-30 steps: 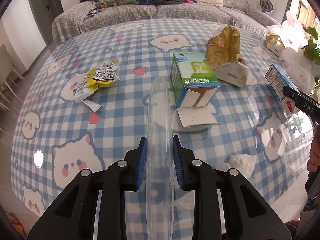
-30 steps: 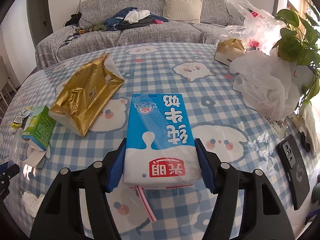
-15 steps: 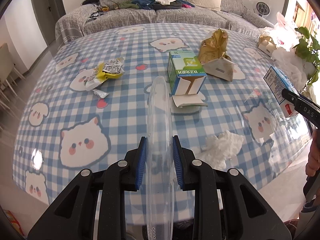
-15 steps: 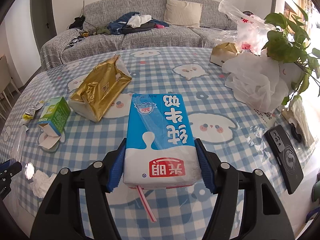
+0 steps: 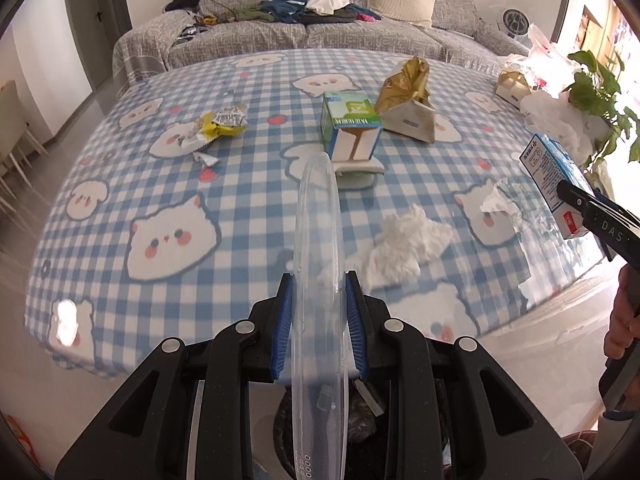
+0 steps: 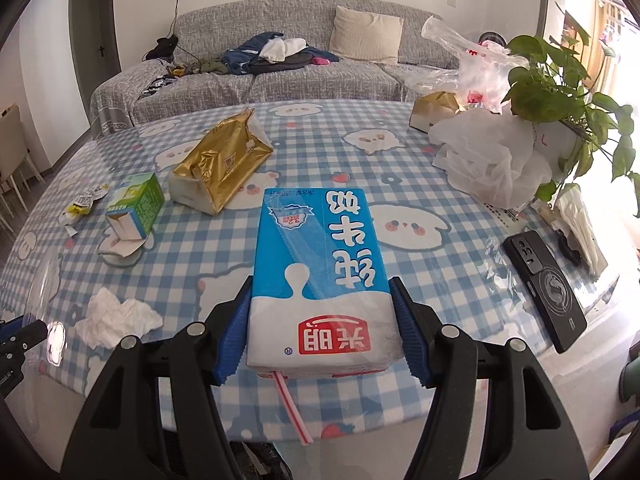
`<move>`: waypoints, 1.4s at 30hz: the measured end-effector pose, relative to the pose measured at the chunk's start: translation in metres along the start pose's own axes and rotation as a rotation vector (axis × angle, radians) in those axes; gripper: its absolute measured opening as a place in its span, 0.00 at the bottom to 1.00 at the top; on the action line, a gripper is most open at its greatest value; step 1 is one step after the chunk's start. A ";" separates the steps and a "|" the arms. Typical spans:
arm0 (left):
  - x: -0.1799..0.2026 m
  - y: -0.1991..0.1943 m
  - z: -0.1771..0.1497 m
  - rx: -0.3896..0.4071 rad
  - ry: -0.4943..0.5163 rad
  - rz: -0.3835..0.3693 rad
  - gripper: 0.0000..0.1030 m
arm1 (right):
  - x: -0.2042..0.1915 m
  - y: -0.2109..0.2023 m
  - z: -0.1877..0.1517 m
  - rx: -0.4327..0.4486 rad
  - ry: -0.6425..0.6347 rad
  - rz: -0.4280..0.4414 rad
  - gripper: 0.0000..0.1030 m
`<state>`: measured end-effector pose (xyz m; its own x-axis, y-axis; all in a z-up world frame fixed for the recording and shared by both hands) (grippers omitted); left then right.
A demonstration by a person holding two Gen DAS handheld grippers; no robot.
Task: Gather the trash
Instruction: 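Carry the clear tube and milk carton over the black bin with both tools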
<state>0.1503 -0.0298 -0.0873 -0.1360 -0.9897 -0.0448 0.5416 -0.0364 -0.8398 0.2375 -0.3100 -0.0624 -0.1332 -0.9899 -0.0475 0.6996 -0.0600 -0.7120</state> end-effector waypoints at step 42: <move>0.035 -0.025 -0.133 -0.056 -0.034 -0.055 0.24 | 0.010 -0.079 -0.142 -0.050 0.022 0.046 0.60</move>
<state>0.0215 -0.0454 -0.1405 -0.1352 -0.9906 0.0200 0.4869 -0.0840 -0.8694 0.0812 -0.2974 -0.1062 -0.1173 -0.9884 -0.0960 0.6694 -0.0073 -0.7428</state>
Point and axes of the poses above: each gripper's, at about its wrist camera, not at the fingertips, and y roughly the way its jaws point, x to its right, z to its top, the point moved 10 cm from there along y, roughly the way its jaws point, and after that the axes turned 8 degrees about y, right-handed, at the moved point
